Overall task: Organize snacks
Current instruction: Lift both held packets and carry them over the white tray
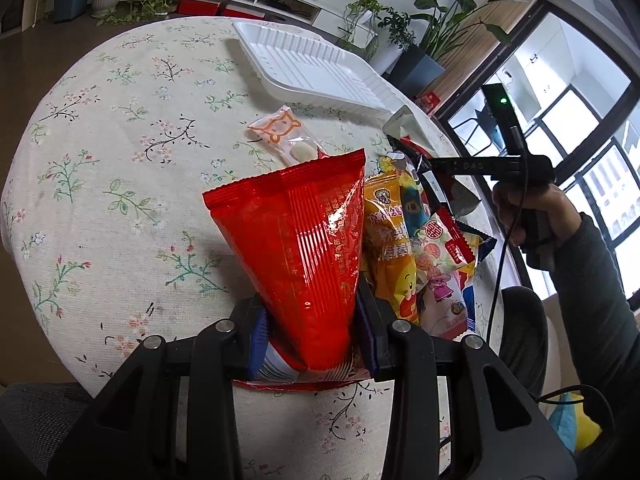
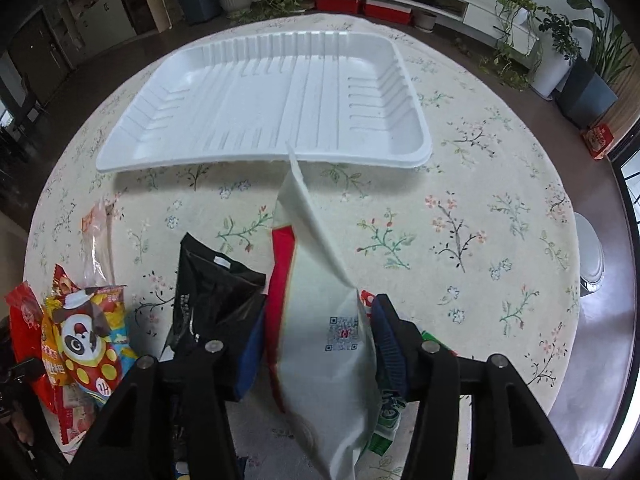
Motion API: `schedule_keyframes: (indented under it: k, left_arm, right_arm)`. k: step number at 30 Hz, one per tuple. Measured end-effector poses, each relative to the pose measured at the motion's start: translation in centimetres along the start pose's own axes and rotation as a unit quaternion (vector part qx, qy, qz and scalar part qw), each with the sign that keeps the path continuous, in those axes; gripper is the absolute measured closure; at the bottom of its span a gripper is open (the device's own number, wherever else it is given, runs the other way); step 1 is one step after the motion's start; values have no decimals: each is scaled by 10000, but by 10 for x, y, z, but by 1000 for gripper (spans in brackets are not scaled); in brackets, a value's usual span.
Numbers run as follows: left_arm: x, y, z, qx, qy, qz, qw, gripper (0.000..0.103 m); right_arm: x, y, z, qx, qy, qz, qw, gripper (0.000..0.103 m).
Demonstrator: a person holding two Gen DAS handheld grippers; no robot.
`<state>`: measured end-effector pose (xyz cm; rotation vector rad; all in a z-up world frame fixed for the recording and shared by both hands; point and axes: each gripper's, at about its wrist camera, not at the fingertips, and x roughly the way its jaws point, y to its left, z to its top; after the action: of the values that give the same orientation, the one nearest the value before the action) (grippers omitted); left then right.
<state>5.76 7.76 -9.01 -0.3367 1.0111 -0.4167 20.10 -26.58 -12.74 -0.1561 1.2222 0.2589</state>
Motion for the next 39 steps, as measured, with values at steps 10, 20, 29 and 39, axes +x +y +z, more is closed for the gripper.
schedule_keyframes:
  k: [10,20,29,39]
  left_arm:
    - [4,-2,0,76,-7,-14,10000,69]
    - [-9,1,7,-4,-145,-193,9997,69]
    - [-38,7,56,58,-492,-197,9986,69]
    - [-31,-10,177,403,-805,-124,9959,69]
  right_arm:
    - [-7,13,-12,-145,-123,35,9998,67]
    - [-56,6,-45,754,-856,693,9911,68]
    - [-85,-38,-53,1459,-1331,986,9753,68]
    - [-97,-75,11,1638,-1746,916,9666,68]
